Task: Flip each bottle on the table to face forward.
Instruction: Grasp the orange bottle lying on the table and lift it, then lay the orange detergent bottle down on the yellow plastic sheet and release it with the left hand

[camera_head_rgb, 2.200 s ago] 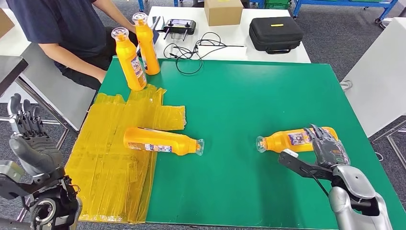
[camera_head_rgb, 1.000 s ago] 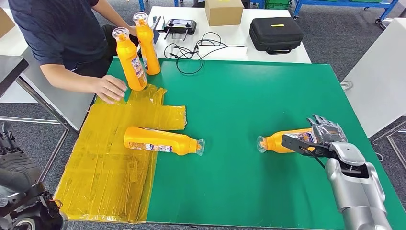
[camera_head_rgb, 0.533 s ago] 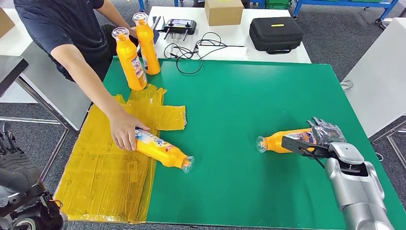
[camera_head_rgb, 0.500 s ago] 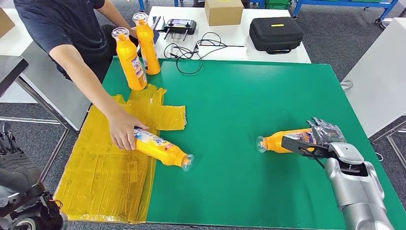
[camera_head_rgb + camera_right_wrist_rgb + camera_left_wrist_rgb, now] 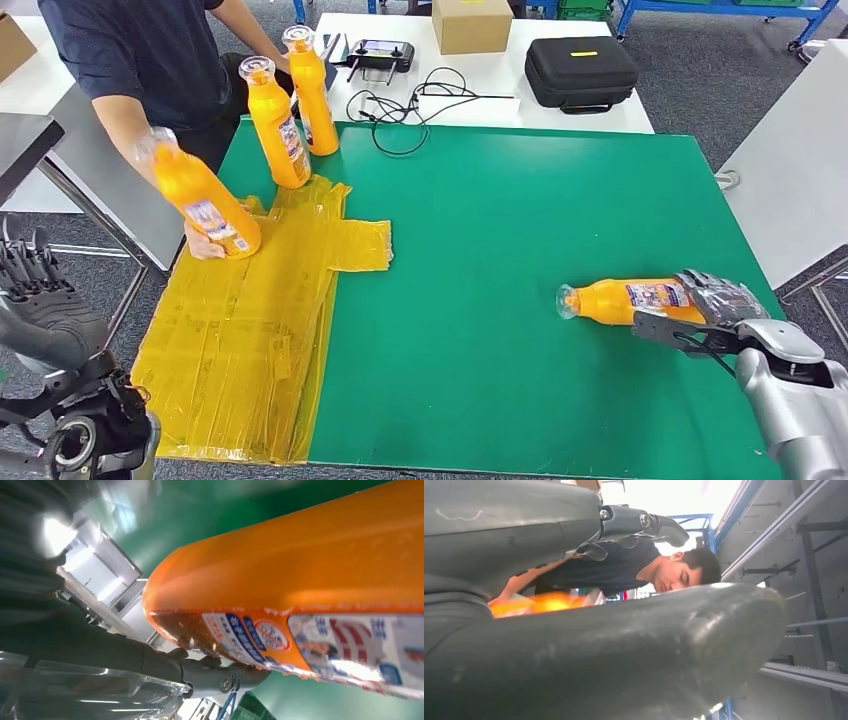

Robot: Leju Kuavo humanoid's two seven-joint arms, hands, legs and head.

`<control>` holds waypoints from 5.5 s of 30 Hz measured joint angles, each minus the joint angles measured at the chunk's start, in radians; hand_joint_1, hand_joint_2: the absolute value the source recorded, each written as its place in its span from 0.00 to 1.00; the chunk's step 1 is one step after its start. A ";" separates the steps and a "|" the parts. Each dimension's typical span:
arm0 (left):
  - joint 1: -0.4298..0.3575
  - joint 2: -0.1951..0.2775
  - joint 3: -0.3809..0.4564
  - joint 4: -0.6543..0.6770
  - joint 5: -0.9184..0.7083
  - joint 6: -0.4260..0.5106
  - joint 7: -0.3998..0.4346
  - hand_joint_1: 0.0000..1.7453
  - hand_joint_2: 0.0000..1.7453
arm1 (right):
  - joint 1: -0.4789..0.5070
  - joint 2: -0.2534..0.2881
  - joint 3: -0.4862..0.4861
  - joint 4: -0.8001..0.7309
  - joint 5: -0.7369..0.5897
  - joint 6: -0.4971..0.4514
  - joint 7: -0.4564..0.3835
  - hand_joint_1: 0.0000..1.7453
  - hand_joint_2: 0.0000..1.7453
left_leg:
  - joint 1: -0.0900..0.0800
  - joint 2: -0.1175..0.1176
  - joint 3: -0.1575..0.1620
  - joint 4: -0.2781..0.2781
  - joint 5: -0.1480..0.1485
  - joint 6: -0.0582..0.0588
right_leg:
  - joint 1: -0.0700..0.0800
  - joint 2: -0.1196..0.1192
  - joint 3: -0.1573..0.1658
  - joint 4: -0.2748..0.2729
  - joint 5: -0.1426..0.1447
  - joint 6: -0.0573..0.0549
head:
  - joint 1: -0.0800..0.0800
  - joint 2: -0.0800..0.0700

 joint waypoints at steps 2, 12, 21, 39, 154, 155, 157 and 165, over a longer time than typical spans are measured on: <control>-0.011 0.006 -0.008 0.018 0.011 0.007 -0.006 0.00 0.00 | 0.005 -0.020 0.010 0.014 -0.009 0.005 0.005 0.00 1.00 | 0.000 0.003 0.000 0.000 0.000 0.000 | 0.000 0.002 0.000 0.000 0.000 0.000 | 0.000 0.000; -0.016 0.045 -0.014 0.042 0.098 0.024 -0.047 0.00 0.00 | -0.022 -0.043 0.066 0.126 -0.045 0.067 0.094 0.22 1.00 | 0.002 0.005 0.008 0.000 -0.002 0.000 | 0.002 0.005 0.000 -0.002 -0.001 0.000 | 0.000 0.000; -0.021 0.066 -0.033 0.050 0.106 0.023 -0.048 0.00 0.00 | -0.012 -0.027 0.061 0.171 -0.090 0.047 0.114 1.00 1.00 | 0.005 0.005 0.020 -0.001 -0.005 0.001 | 0.005 0.005 0.012 -0.009 -0.003 0.002 | 0.001 0.000; -0.016 0.075 -0.035 0.049 0.115 -0.048 0.025 0.00 0.50 | 0.012 0.117 0.035 0.069 -0.335 -0.089 -0.118 1.00 1.00 | 0.009 0.026 0.025 -0.001 -0.008 0.001 | 0.010 0.025 0.024 -0.012 0.004 0.003 | 0.000 0.000; -0.076 -0.059 -0.219 0.059 0.101 -0.150 0.176 0.00 1.00 | -0.318 0.884 0.994 -0.142 -0.791 -0.396 0.361 1.00 1.00 | 0.009 0.017 -0.001 -0.001 0.000 -0.001 | 0.008 0.017 -0.001 -0.007 0.006 0.001 | 0.001 0.000; -0.069 -0.058 -0.217 0.055 0.103 -0.151 0.176 0.00 1.00 | -0.317 0.884 1.005 -0.142 -0.789 -0.393 0.367 1.00 1.00 | 0.009 0.017 -0.001 -0.001 0.000 -0.001 | 0.008 0.017 -0.001 -0.007 0.006 0.001 | 0.000 0.000; -0.055 -0.058 -0.214 0.049 0.105 -0.154 0.177 0.00 1.00 | -0.313 0.883 1.030 -0.141 -0.786 -0.389 0.381 1.00 1.00 | 0.009 0.017 -0.001 -0.001 0.000 -0.001 | 0.008 0.017 -0.001 -0.007 0.006 0.001 | 0.000 0.000; -0.005 -0.058 -0.193 0.029 0.120 -0.157 0.177 0.04 1.00 | -0.307 0.883 1.099 -0.135 -0.791 -0.382 0.406 1.00 1.00 | 0.009 0.018 -0.001 -0.001 0.000 -0.001 | 0.008 0.017 -0.002 -0.007 0.006 0.001 | 0.000 0.000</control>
